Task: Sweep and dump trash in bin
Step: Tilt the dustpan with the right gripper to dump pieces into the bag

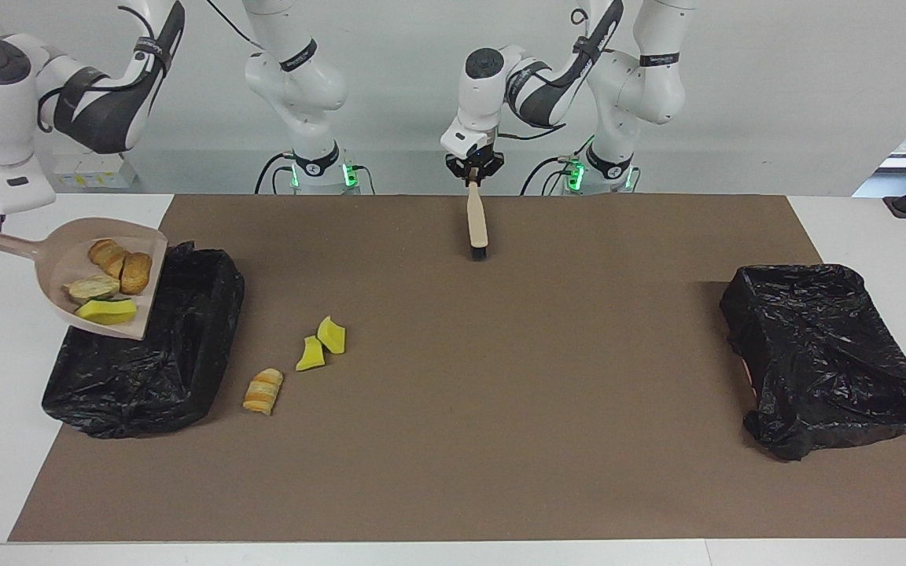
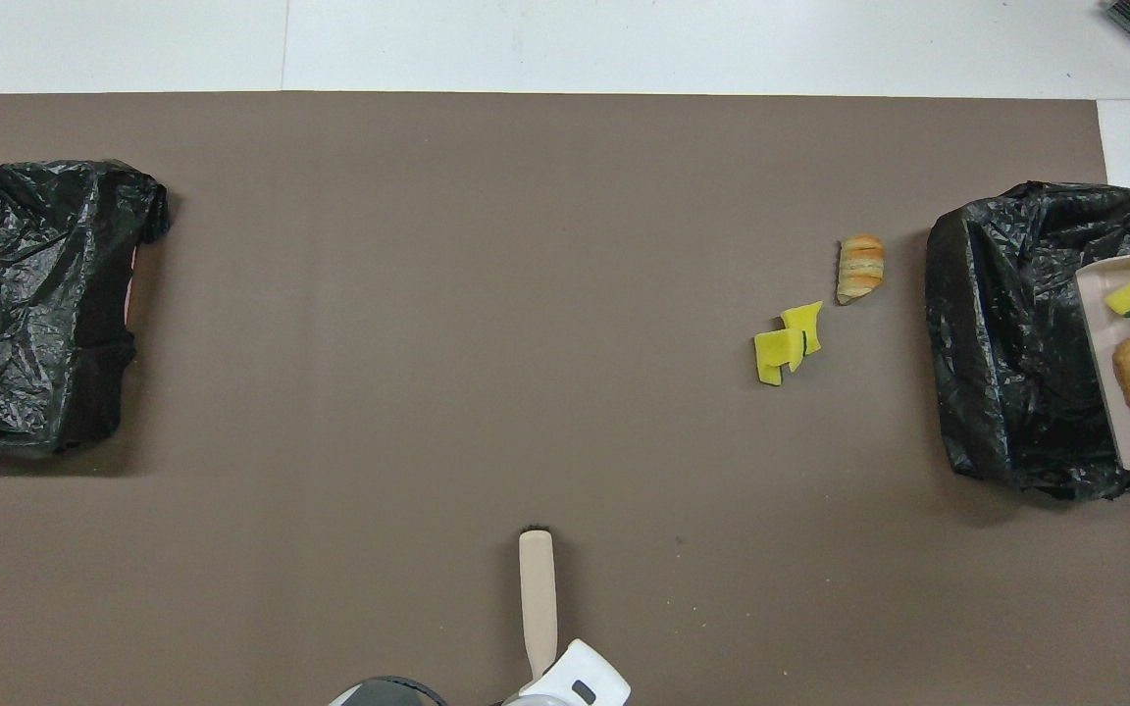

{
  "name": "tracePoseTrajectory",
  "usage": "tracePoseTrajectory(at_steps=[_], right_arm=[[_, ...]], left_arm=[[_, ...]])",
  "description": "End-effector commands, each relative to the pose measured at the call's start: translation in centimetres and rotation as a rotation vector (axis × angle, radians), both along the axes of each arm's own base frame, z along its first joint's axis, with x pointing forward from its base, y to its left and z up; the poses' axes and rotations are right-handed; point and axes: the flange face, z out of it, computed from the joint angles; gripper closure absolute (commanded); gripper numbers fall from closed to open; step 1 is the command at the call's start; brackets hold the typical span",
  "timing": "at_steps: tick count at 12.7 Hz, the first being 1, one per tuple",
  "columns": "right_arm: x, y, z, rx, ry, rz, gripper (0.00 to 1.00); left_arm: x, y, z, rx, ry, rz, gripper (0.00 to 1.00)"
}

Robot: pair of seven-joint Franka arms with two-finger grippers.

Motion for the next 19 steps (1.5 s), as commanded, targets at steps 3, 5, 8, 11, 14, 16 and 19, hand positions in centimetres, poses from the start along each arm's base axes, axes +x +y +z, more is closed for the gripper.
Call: tracePoseTrajectory(at_steps=[3,5,8,11,14,16,19], right_arm=[[0.9,-0.2,1.4,-0.085,-0.012,-0.072,1.0],[1.8,1.5,2.0,-0.176,-0.066,-0.121,1.0],[1.5,1.8,2.1,-0.225,-0.131,-0.182,1.0],[1.2,1.7,3.3,-0.242,-0.104,-0.124,1.0],[1.2,5.2,4.8,-0.275,-0.153,0.013,1.0],[0.7,4.4,5.0,-0.303,-0.157,-0.017,1.0],[0.0,2.7,5.4,-0.339,-0.078,0.02,1.0]], left_arm=[[-0.1,0.0,-0.1,-0.002,-0.008,0.008,0.76],[0.1,0.2,-0.1,-0.001,-0.007,0.012,0.75],[0.4,0.3,-0.3,0.0,-0.005,0.009,0.73],[0.6,0.4,-0.4,0.003,-0.002,0.012,0.59],[1.1,0.7,-0.5,0.012,0.004,0.015,0.51],[1.8,0.4,-0.4,0.01,0.01,0.018,0.3],[6.8,2.0,2.4,0.032,0.034,-0.016,0.02]])
